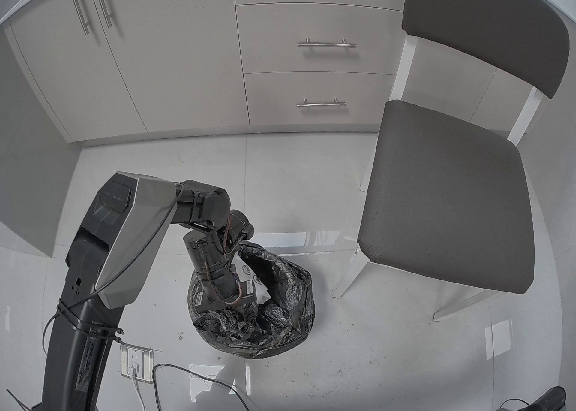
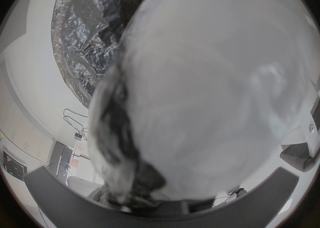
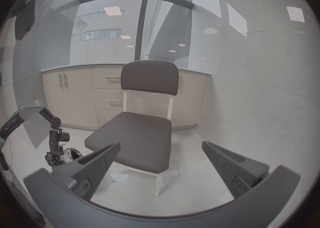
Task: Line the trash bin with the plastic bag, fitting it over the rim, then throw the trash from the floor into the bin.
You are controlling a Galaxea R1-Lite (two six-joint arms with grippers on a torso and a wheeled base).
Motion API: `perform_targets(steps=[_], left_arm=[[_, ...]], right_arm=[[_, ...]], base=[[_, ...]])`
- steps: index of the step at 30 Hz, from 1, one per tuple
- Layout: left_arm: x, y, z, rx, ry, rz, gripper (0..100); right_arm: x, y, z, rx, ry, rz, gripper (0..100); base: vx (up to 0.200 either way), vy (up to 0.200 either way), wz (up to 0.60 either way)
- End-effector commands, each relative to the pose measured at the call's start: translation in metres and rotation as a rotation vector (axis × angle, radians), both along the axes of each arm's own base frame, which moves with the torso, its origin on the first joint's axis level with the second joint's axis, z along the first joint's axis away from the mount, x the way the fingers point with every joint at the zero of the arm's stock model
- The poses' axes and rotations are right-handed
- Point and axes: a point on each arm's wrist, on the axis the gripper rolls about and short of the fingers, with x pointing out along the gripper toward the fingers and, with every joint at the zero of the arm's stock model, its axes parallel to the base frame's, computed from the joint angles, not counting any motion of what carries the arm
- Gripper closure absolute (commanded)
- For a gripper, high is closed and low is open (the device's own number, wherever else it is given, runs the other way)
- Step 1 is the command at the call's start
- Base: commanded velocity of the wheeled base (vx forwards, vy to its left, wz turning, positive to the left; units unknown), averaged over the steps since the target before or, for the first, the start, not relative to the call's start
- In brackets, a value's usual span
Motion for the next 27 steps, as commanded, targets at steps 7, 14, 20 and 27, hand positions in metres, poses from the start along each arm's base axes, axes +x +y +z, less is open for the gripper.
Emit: perform_targets(steps=[7,14,20,27], left_arm=[[-0.002,-0.004,0.004,0.017,-0.018,-0.011,0],[-0.008,-0.013,0.013,0.126,-0.100,-0.068,0],[-0.011,-0.016,0.027,0.187,-0.169,-0.093,0],[-0.014,-0.015,0.054,0.187,-0.253,-0.084,0]], right_arm=[[-0.002,0.000,-0.001,0.003,-0.015,-0.001,0],[-0.001,0.000,-0.002,0.004,-0.012,-0.003,0],[-0.001,0.000,-0.002,0.005,-0.013,-0.002,0],[-0.001,0.000,-0.003,0.004,-0.011,0.001,0]], base=[[0.000,0.000,0.00],[0.000,0.000,0.00],[0.000,0.000,0.00],[0.000,0.000,0.00]])
